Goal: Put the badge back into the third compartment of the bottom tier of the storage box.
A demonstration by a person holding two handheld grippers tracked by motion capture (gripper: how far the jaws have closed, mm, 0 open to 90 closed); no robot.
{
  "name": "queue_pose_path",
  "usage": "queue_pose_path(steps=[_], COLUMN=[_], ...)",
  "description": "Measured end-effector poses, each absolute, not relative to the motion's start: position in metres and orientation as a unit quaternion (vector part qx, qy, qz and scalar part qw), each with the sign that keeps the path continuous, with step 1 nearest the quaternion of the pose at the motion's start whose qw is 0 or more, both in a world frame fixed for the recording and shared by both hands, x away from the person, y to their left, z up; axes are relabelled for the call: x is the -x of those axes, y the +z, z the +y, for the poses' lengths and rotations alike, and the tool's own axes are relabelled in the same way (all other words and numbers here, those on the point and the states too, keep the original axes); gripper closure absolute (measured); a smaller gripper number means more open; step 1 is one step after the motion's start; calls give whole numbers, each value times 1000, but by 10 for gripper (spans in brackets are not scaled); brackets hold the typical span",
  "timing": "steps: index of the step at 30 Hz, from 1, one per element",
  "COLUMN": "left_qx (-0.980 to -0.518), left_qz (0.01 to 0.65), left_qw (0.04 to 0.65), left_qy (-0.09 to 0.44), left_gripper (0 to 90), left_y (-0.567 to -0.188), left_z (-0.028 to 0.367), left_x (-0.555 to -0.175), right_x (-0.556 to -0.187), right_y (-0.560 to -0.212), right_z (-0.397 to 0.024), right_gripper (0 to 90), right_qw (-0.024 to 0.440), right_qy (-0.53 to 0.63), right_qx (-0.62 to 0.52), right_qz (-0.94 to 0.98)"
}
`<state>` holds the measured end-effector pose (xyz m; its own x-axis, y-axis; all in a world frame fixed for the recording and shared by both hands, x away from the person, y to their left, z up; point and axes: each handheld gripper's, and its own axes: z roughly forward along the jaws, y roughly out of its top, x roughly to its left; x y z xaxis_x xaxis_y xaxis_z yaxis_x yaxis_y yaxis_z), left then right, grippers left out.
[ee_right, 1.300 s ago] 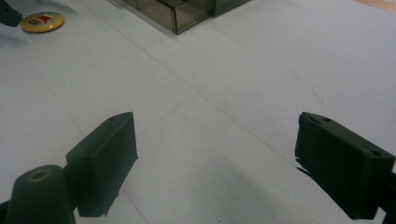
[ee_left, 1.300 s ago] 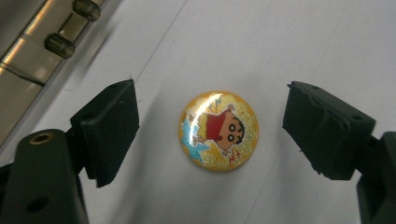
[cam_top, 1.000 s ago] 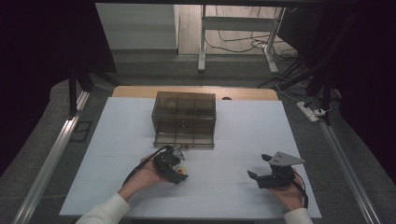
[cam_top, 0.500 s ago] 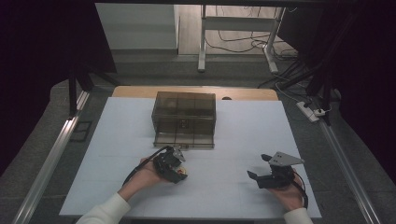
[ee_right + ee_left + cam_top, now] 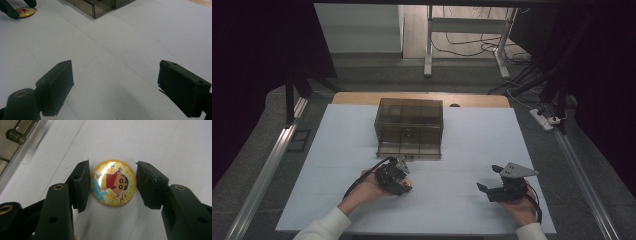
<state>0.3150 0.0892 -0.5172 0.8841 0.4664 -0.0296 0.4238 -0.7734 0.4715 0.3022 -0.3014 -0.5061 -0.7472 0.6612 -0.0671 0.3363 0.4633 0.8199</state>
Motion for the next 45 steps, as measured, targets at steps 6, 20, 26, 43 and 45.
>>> queue_pose_path(steps=[6, 20, 26, 43, 45], left_qx=[-939, -916, -907, -871, -867], left_qz=[234, 251, 257, 271, 275], left_qw=[247, 308, 329, 403, 409], left_qy=[47, 49, 55, 74, 77], left_gripper=[458, 458, 457, 457, 457], left_y=[-515, -500, -493, -463, -461], left_z=[89, 102, 108, 130, 132], left_x=[-314, -312, -311, -305, -304], right_x=[-302, -302, -302, -302, -302], right_y=[-506, -506, -506, -506, -506], right_z=[-301, -302, -302, -302, -301], right_gripper=[128, 129, 129, 128, 129], right_qw=[192, 194, 193, 193, 192], right_qy=[423, 422, 421, 420, 420], right_qx=[-298, -300, -300, -300, -299], right_qz=[834, 833, 834, 835, 835])
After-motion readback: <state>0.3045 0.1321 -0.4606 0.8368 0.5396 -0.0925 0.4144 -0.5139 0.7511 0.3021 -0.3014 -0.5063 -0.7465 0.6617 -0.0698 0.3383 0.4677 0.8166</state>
